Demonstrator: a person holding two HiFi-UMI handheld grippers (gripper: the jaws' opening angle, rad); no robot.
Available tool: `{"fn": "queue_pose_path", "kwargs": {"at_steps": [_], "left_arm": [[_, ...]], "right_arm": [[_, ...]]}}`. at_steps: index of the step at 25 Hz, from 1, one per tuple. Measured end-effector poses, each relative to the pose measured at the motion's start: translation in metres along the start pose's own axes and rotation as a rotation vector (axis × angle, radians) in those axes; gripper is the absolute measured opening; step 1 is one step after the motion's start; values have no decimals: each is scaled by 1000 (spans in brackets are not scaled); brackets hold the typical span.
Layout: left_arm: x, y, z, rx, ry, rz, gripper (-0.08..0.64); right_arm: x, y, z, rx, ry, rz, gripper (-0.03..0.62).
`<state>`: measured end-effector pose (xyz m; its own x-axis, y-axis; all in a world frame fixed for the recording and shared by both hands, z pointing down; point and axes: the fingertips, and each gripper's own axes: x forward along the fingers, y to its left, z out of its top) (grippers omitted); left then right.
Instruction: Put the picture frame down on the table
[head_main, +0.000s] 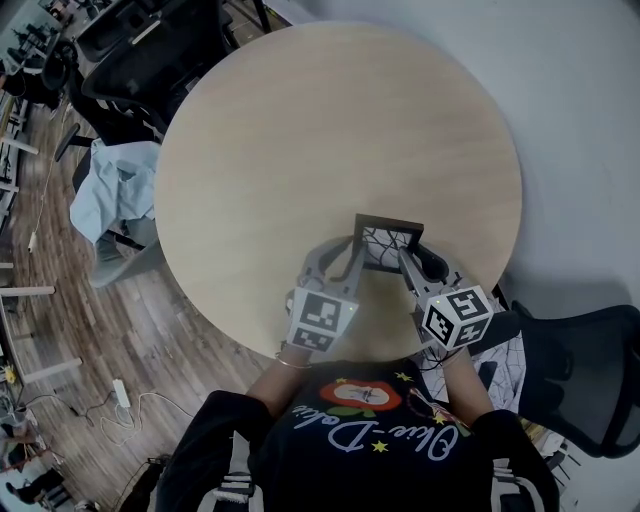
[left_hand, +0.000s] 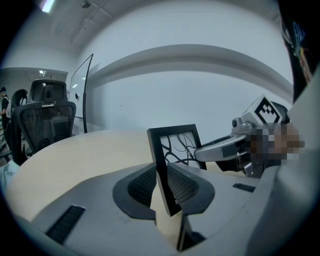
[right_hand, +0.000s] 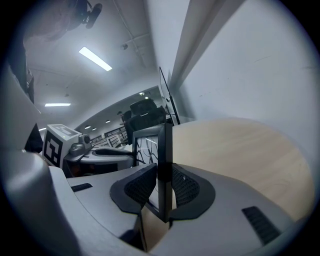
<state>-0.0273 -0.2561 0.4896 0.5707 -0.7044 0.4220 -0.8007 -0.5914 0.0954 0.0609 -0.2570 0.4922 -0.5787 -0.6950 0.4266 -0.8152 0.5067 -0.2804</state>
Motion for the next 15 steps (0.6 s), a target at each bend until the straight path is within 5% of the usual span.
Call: {"fn": "queue_pose_path", "kwargs": {"at_steps": [15], "left_arm": [[16, 5, -11, -6, 44, -14, 51]], "right_arm": [[12, -12, -9, 23, 44, -23, 80]]}}
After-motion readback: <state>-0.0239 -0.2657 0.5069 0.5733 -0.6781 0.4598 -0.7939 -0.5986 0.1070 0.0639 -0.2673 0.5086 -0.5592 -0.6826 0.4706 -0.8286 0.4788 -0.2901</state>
